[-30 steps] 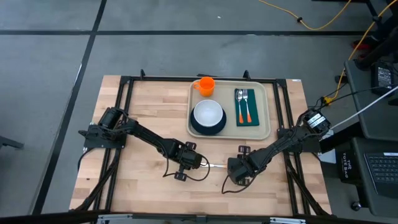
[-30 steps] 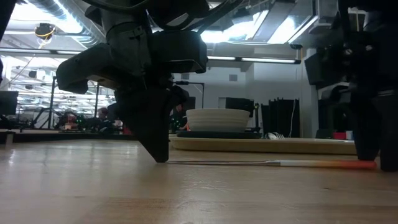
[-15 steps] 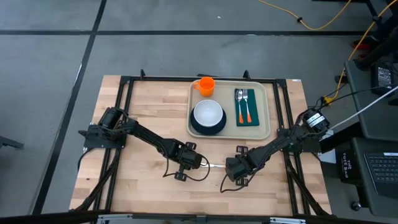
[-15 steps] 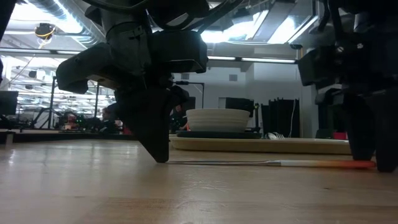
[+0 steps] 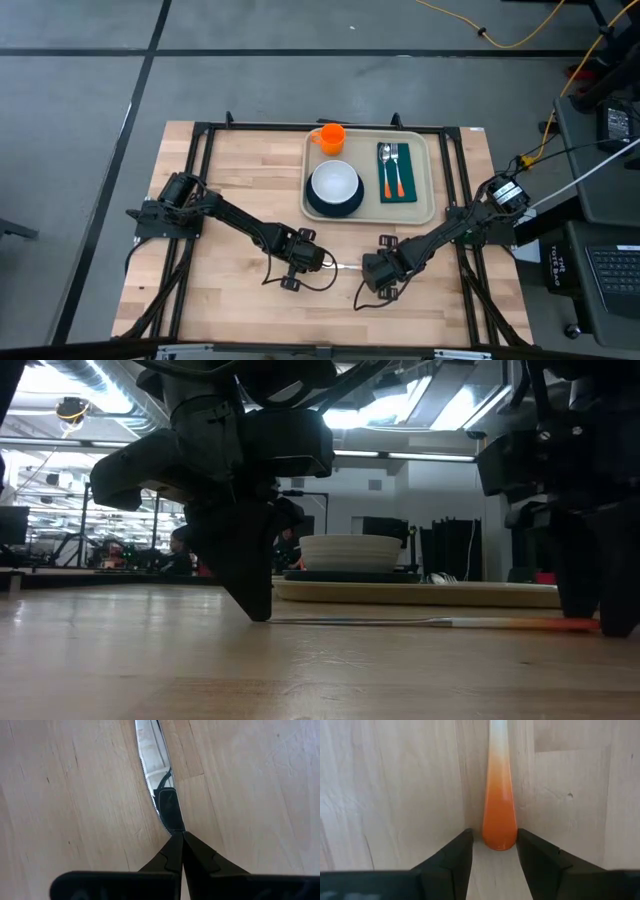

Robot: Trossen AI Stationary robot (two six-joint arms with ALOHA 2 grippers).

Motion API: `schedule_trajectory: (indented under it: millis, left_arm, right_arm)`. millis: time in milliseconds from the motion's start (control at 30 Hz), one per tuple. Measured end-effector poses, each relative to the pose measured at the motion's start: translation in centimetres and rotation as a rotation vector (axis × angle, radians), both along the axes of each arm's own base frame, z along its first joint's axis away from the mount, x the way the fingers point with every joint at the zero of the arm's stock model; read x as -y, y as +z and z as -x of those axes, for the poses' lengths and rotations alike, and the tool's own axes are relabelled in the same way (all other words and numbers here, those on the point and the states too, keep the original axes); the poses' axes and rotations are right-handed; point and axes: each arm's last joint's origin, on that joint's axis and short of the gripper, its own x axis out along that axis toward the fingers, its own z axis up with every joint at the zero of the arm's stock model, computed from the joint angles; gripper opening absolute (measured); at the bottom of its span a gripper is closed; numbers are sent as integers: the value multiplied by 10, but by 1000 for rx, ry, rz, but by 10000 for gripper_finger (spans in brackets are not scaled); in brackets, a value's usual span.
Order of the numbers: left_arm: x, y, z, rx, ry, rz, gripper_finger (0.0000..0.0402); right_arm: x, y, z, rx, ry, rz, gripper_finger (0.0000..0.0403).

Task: Set up tray
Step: Put the orange knife to the right of the orange fork on the serving tray

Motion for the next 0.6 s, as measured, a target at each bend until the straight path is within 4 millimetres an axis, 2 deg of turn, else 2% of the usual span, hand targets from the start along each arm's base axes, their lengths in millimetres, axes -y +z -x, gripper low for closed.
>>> schedule_trajectory:
  millis: [167, 433, 600]
  left_arm:
    - [0, 0, 0, 0, 0, 0, 2]
    - [0, 0, 0, 0, 0, 0, 1]
    - [0, 0, 0, 0, 0, 0, 2]
  right_arm:
    - [0, 0, -1, 11, -3, 1, 149]
    - [-1, 0, -1, 16, -6, 1, 98]
    - [-1, 0, -1, 16, -6, 2, 101]
